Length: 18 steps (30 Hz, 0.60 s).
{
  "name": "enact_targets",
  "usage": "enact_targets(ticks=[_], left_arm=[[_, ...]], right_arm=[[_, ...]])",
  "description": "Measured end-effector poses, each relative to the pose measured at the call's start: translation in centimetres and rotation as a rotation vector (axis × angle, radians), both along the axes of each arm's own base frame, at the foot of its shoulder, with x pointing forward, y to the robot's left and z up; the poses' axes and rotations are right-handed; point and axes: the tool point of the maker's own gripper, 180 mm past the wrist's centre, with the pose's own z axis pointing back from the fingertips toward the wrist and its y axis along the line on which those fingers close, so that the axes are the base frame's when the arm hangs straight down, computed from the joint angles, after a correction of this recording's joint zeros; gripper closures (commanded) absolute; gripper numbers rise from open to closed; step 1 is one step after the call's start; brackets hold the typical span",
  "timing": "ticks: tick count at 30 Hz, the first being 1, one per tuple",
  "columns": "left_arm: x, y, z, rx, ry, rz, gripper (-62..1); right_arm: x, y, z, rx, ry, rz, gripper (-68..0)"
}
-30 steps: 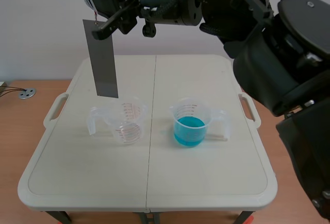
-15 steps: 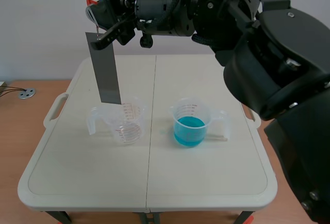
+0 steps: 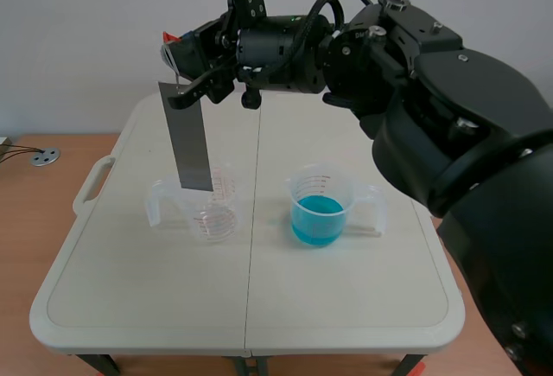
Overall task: Hold the metal plate by the orange handle, dip it into the blue solution, take it out and point at it, then put the plate back in the beaker on the left.
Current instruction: 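Put the plate into the left beaker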
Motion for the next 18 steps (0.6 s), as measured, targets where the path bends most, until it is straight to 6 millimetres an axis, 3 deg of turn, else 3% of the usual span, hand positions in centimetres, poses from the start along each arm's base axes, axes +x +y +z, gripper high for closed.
enact_targets(ticks=[18], left_arm=[[0.0,0.0,0.0,0.0,0.0,0.0,-1.6]], right_arm=[[0.0,0.1,-5.1,0.011,0.127,-0.002,-1.5]])
